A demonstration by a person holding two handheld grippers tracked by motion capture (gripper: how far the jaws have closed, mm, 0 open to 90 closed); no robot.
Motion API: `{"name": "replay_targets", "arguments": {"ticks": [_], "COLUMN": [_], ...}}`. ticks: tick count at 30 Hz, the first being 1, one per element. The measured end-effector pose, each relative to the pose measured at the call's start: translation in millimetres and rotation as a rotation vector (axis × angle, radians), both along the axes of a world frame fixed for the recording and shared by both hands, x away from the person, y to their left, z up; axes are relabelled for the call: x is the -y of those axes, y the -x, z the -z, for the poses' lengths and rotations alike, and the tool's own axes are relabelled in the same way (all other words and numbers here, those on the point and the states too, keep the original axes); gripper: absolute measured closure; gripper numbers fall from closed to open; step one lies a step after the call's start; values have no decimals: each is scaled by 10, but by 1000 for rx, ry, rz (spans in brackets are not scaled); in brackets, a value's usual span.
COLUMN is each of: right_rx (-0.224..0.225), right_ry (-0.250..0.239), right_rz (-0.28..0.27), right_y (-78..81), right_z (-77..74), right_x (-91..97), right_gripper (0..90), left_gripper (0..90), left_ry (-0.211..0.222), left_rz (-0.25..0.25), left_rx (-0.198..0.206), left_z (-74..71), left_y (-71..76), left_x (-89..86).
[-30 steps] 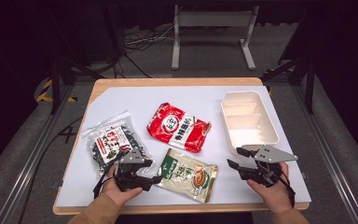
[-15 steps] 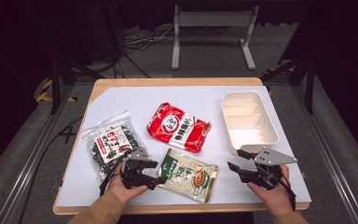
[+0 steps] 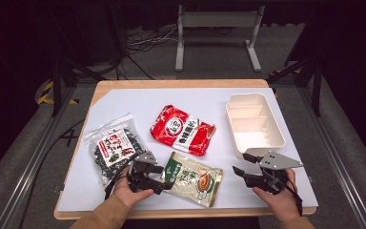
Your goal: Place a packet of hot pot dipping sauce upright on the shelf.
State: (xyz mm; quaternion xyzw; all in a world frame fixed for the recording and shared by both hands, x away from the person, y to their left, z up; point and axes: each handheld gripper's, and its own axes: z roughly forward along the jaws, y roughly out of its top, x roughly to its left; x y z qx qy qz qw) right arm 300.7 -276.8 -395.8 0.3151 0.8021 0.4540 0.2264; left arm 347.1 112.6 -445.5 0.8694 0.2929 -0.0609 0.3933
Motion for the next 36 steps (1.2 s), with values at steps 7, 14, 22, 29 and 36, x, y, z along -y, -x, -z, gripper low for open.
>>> {"name": "replay_targets", "arguments": {"ticks": [7, 14, 22, 29, 36], "right_rx": [3, 3, 4, 2, 3], "right_ry": [-1, 3, 10, 14, 17], "right_rz": [0, -6, -12, -18, -21], "right_y": [5, 4, 3, 8, 7], "right_z": [-4, -3, 2, 2, 8], "right_x": [-1, -10, -34, -51, -61], "right_gripper": [412, 411, 409, 406, 405], "left_gripper": [259, 375, 584, 753, 882], "left_ry": [-4, 0, -35, -36, -16], "left_rz": [33, 54, 53, 40, 46], "left_rx": [-16, -49, -78, -87, -95], "left_z": [-43, -64, -23, 10, -1], "left_y": [80, 107, 98, 65, 58], "left_x": [13, 24, 41, 63, 75]}}
